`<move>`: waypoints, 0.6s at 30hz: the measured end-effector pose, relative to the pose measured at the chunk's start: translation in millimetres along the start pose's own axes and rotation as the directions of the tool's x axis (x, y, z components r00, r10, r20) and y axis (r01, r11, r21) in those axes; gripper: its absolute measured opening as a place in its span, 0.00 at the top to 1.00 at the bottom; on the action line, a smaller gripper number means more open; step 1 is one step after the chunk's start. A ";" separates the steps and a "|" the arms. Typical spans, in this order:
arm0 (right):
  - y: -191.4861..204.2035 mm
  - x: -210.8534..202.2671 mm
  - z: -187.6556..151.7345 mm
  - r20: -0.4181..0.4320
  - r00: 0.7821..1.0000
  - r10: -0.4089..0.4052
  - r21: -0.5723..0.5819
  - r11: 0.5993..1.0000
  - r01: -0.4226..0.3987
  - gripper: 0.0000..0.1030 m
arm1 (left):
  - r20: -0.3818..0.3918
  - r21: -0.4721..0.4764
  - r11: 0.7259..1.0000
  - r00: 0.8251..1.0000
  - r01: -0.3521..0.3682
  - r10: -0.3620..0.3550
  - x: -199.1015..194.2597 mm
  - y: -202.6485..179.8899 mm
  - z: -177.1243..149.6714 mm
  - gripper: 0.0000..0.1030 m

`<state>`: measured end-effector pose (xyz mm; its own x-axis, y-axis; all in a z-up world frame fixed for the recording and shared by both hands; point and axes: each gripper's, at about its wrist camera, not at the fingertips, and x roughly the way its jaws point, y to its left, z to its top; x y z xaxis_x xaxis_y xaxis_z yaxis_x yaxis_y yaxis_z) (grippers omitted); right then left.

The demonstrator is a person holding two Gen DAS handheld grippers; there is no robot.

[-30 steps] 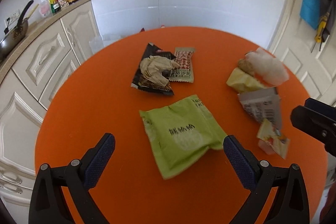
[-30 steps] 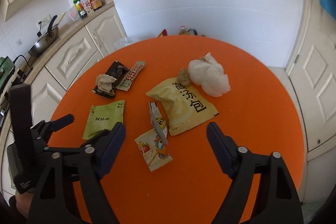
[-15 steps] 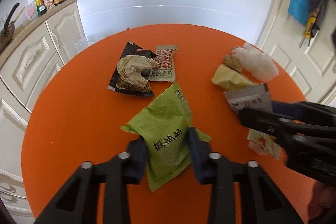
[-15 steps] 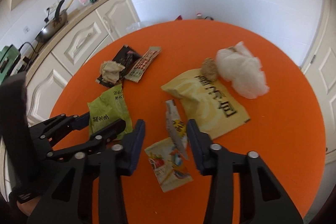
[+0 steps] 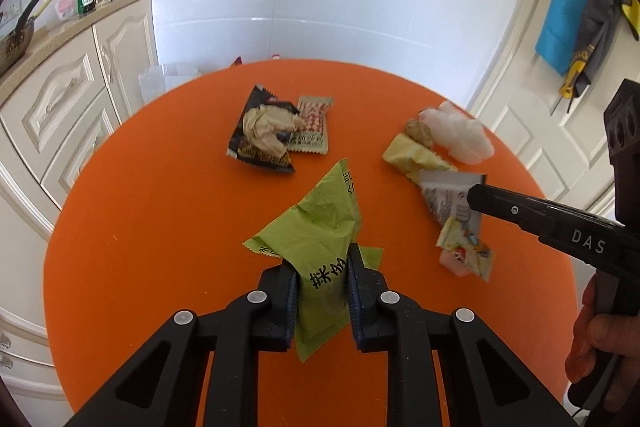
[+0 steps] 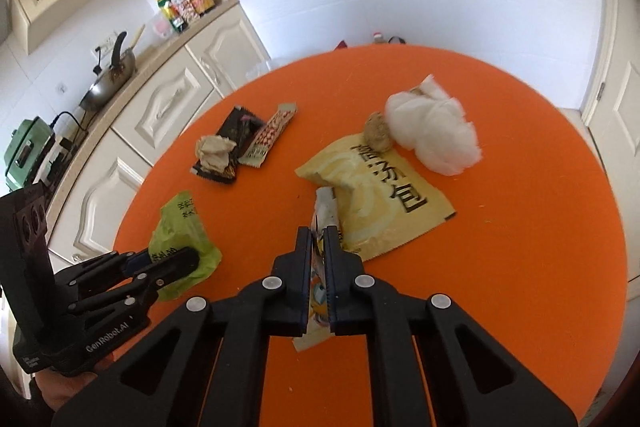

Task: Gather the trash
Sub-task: 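Grasp the green packet with the left tool while the right tool grasps a small white wrapper, then lift the green packet and small wrapper and carry both toward the blue bucket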

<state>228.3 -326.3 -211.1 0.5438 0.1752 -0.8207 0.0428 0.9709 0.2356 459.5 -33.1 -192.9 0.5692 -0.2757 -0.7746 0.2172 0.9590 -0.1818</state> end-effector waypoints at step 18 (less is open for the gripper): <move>16.4 37.1 10.9 -0.089 0.994 -0.063 -0.134 0.990 0.051 0.95 | 0.009 -0.016 1.000 1.000 -0.016 0.016 -18.7 8.0 -20.9 0.84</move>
<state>258.3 -305.6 -232.0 0.4631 0.1274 -0.8771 -0.0418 0.9917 0.1219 434.0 -18.9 -192.6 0.5799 -0.2607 -0.7719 0.1952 0.9643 -0.1790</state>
